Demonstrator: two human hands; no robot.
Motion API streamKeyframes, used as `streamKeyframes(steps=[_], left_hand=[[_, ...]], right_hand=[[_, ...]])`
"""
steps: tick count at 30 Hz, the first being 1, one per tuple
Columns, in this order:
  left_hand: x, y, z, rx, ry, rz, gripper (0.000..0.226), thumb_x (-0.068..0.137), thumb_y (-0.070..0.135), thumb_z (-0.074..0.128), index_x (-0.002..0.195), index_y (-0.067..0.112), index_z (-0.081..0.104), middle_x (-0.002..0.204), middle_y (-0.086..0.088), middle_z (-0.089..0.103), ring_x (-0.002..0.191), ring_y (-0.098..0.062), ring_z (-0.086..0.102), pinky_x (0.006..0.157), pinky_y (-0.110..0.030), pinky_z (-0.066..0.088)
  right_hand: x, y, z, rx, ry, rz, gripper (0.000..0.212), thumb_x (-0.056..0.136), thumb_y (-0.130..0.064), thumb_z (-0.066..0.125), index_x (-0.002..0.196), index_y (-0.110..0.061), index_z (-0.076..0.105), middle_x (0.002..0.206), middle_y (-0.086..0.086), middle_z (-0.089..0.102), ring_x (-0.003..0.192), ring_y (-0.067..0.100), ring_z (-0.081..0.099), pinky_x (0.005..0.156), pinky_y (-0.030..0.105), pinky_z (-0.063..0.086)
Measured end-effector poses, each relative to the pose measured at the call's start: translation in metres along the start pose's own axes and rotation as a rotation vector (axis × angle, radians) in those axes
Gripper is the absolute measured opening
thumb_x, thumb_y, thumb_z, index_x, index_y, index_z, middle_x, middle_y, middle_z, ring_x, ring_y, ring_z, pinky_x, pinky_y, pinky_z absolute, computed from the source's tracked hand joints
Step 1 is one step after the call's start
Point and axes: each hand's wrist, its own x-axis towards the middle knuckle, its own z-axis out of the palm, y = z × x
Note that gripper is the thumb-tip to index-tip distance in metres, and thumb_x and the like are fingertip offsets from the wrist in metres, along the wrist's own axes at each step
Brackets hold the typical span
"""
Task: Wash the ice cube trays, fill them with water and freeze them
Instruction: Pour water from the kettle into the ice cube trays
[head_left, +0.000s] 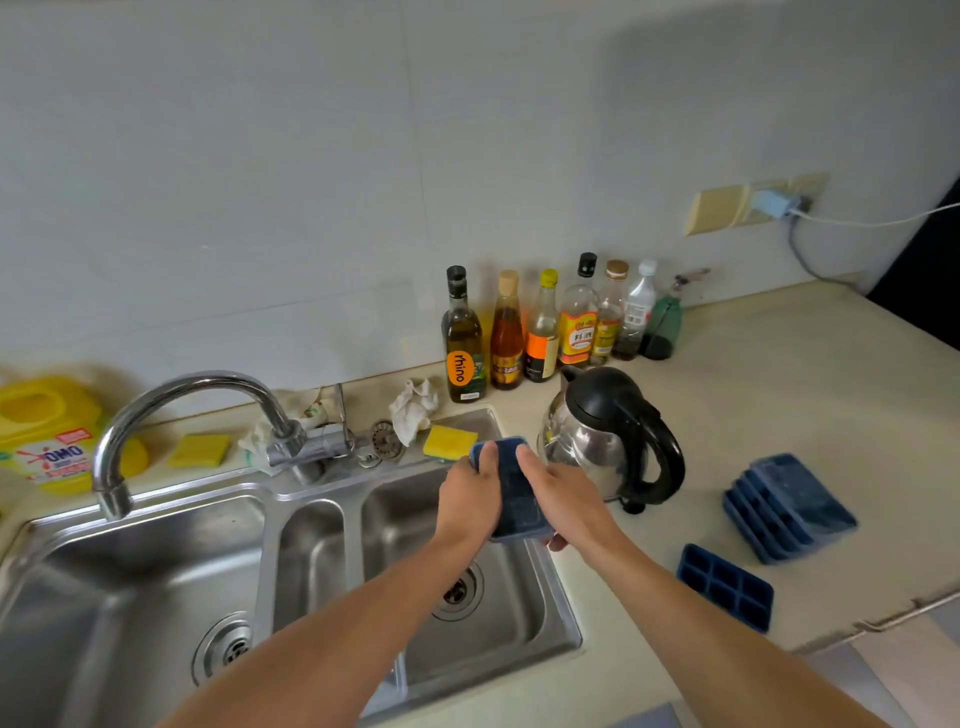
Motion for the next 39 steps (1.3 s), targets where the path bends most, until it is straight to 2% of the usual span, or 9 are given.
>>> streamKeyframes(steps=[3,6,11,16,18,26,30,33,39], left_hand=[[-0.005,0.017,0.030,0.002,0.017,-0.022,0.055,0.106,0.048,0.034,0.118,0.001,0.062,0.110,-0.018,0.069,0.101,-0.032,0.066,0.090,-0.043,0.054],[-0.018,0.040,0.075,0.000,0.016,-0.034,0.054,0.107,0.045,0.034,0.115,-0.001,0.061,0.106,-0.019,0.069,0.096,-0.033,0.066,0.087,-0.041,0.054],[-0.050,0.075,0.156,-0.126,-0.080,-0.078,0.035,0.106,0.047,0.036,0.110,0.017,0.052,0.094,-0.006,0.063,0.088,-0.026,0.065,0.072,-0.045,0.063],[-0.080,0.105,0.222,-0.136,-0.258,-0.159,0.051,0.102,0.060,0.038,0.121,0.016,0.056,0.107,-0.009,0.067,0.091,-0.027,0.071,0.061,-0.041,0.064],[-0.090,0.113,0.242,-0.148,-0.345,-0.169,0.054,0.100,0.064,0.037,0.120,0.018,0.056,0.109,-0.008,0.068,0.084,-0.024,0.074,0.056,-0.035,0.062],[-0.100,0.121,0.284,-0.164,-0.372,-0.063,0.024,0.102,0.032,0.058,0.115,0.012,0.060,0.098,-0.009,0.072,0.069,-0.014,0.071,0.058,-0.026,0.058],[-0.095,0.121,0.296,-0.133,-0.346,-0.052,0.020,0.103,0.021,0.056,0.112,0.006,0.064,0.097,-0.011,0.073,0.066,-0.014,0.073,0.057,-0.026,0.059],[-0.092,0.118,0.305,-0.106,-0.339,-0.073,0.021,0.104,0.019,0.053,0.107,0.003,0.065,0.088,-0.009,0.072,0.067,-0.015,0.071,0.058,-0.026,0.059],[-0.083,0.109,0.313,-0.044,-0.335,-0.060,0.019,0.103,0.013,0.056,0.113,-0.001,0.064,0.083,-0.014,0.071,0.067,-0.022,0.071,0.063,-0.034,0.063]], right_hand=[[-0.014,0.024,-0.035,0.054,-0.057,-0.030,0.062,0.099,-0.066,0.041,0.096,-0.011,0.066,0.067,0.006,0.069,0.044,0.014,0.060,0.040,0.023,0.046],[-0.026,0.047,-0.075,0.132,-0.022,-0.096,0.054,0.103,-0.053,0.047,0.081,-0.009,0.067,0.062,0.006,0.064,0.048,0.012,0.055,0.047,0.024,0.044],[-0.033,0.092,-0.154,0.031,0.094,-0.138,0.057,0.104,-0.049,0.046,0.061,-0.014,0.061,0.051,0.001,0.061,0.041,0.009,0.051,0.050,0.024,0.040],[-0.036,0.147,-0.223,0.148,0.107,-0.085,0.056,0.104,-0.045,0.053,0.078,0.003,0.067,0.050,0.005,0.060,0.035,0.012,0.048,0.037,0.021,0.036],[-0.031,0.164,-0.247,0.126,0.170,-0.073,0.052,0.104,-0.044,0.053,0.075,-0.003,0.067,0.050,0.004,0.061,0.036,0.012,0.051,0.038,0.021,0.039],[-0.002,0.200,-0.300,0.037,0.188,-0.026,0.056,0.105,-0.050,0.046,0.088,-0.003,0.072,0.053,0.001,0.066,0.037,0.007,0.058,0.036,0.018,0.040],[0.015,0.206,-0.302,-0.276,0.190,-0.065,0.058,0.107,-0.053,0.034,0.077,-0.015,0.064,0.070,0.000,0.062,0.065,0.019,0.060,0.063,0.029,0.043],[0.026,0.211,-0.302,-0.329,0.177,-0.081,0.053,0.108,-0.049,0.035,0.073,-0.017,0.057,0.074,0.002,0.060,0.072,0.024,0.058,0.066,0.032,0.038],[0.032,0.226,-0.297,-0.361,0.198,-0.121,0.030,0.106,-0.040,0.049,0.094,-0.013,0.059,0.086,0.003,0.066,0.080,0.024,0.063,0.068,0.033,0.043]])
